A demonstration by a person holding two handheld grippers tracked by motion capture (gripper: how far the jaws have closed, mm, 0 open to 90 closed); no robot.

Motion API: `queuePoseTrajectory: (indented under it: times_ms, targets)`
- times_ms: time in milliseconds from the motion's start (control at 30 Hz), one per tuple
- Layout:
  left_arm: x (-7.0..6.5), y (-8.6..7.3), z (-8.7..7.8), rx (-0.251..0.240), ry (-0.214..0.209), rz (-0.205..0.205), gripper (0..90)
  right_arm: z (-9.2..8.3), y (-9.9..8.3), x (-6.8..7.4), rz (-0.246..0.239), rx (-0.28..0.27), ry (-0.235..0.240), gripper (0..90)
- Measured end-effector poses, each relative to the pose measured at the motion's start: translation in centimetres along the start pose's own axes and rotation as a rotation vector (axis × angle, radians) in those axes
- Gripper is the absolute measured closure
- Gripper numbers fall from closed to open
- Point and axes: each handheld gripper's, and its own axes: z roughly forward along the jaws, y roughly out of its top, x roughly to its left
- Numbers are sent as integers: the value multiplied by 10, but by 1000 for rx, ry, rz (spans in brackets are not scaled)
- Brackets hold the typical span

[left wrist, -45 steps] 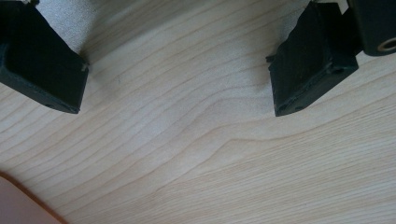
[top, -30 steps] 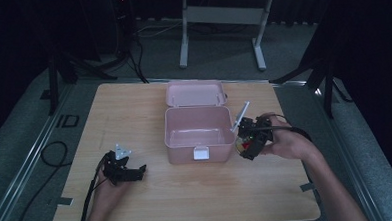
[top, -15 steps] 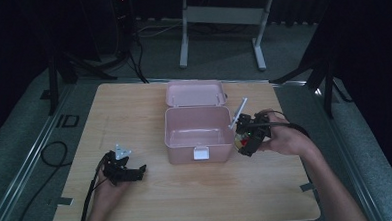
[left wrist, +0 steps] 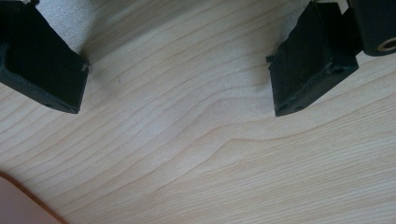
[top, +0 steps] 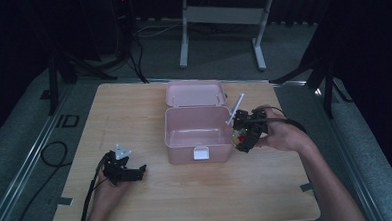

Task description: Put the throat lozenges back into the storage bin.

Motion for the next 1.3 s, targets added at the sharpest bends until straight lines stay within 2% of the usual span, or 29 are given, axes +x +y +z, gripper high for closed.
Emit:
queuePoseTrajectory:
  times_ms: [1300]
  targets:
    - [0, 0, 0, 4, -1, 2, 46, 6, 33, -6, -9, 7, 2, 205]
